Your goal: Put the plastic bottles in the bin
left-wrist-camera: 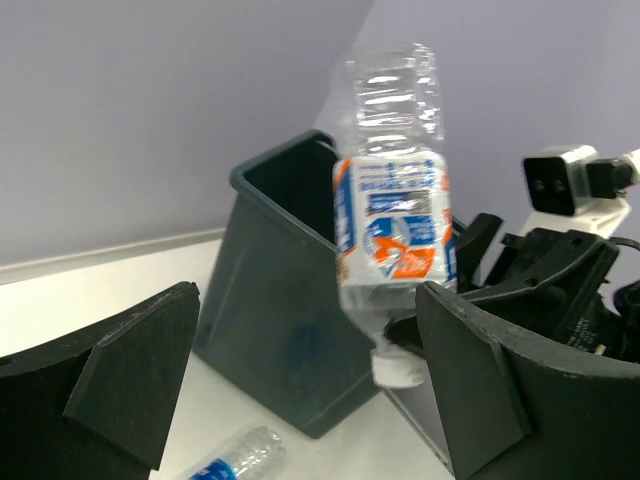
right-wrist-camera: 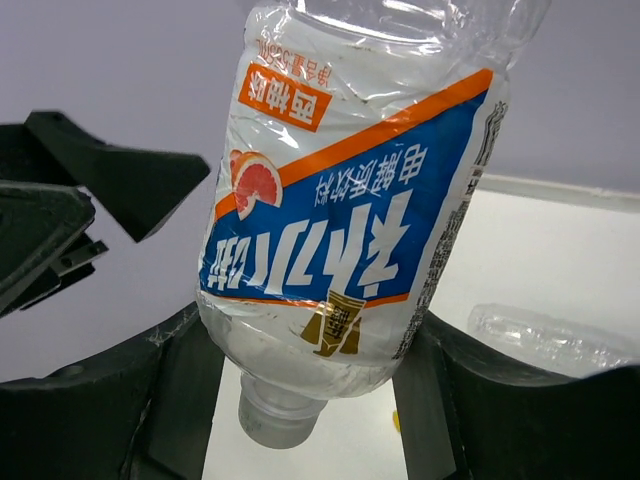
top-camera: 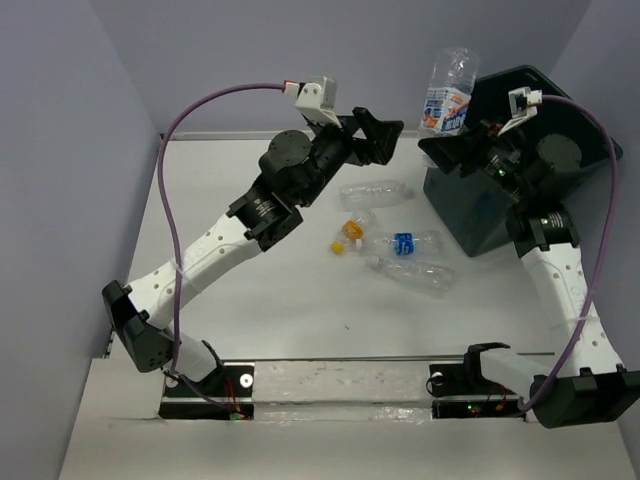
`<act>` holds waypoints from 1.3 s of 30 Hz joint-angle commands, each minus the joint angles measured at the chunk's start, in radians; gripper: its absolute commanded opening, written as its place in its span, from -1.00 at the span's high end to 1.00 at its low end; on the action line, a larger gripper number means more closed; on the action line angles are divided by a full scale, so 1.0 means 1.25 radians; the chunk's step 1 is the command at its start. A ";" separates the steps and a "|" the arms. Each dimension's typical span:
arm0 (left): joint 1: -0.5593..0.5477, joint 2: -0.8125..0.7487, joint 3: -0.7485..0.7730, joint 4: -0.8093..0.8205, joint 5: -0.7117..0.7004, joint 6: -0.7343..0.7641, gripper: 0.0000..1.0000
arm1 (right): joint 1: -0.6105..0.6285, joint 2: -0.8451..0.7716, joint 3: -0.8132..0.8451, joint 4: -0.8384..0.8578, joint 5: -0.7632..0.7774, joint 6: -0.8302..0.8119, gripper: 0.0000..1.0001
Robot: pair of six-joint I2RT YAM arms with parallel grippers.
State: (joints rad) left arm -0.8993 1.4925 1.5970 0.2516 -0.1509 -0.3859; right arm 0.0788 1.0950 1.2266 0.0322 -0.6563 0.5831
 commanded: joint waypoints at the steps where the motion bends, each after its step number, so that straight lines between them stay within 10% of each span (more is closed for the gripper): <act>1: 0.011 -0.091 -0.021 -0.026 -0.115 0.059 -0.98 | -0.003 -0.008 0.114 -0.023 0.143 -0.064 0.56; 11: -0.001 -0.186 -0.343 -0.134 -0.113 -0.003 -0.98 | -0.038 0.106 0.286 -0.211 0.809 -0.330 0.55; 15: -0.007 -0.188 -0.455 -0.158 -0.161 -0.005 -0.98 | -0.050 0.149 0.307 -0.220 0.973 -0.414 -0.99; 16: -0.007 -0.185 -0.461 -0.164 -0.174 0.001 -0.98 | -0.050 0.154 0.321 -0.244 0.980 -0.414 -0.99; 23: -0.005 -0.100 -0.458 -0.162 -0.312 0.044 -0.98 | -0.050 0.105 0.299 -0.283 0.822 -0.318 -0.93; 39: 0.053 0.242 -0.291 -0.099 -0.100 0.137 -0.88 | 0.053 -0.157 -0.074 -0.177 0.335 -0.147 -0.48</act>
State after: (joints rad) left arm -0.8631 1.7966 1.1748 0.0673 -0.3275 -0.2317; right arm 0.1078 0.9360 1.1995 -0.2592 -0.0967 0.3645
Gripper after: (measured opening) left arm 0.948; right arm 0.747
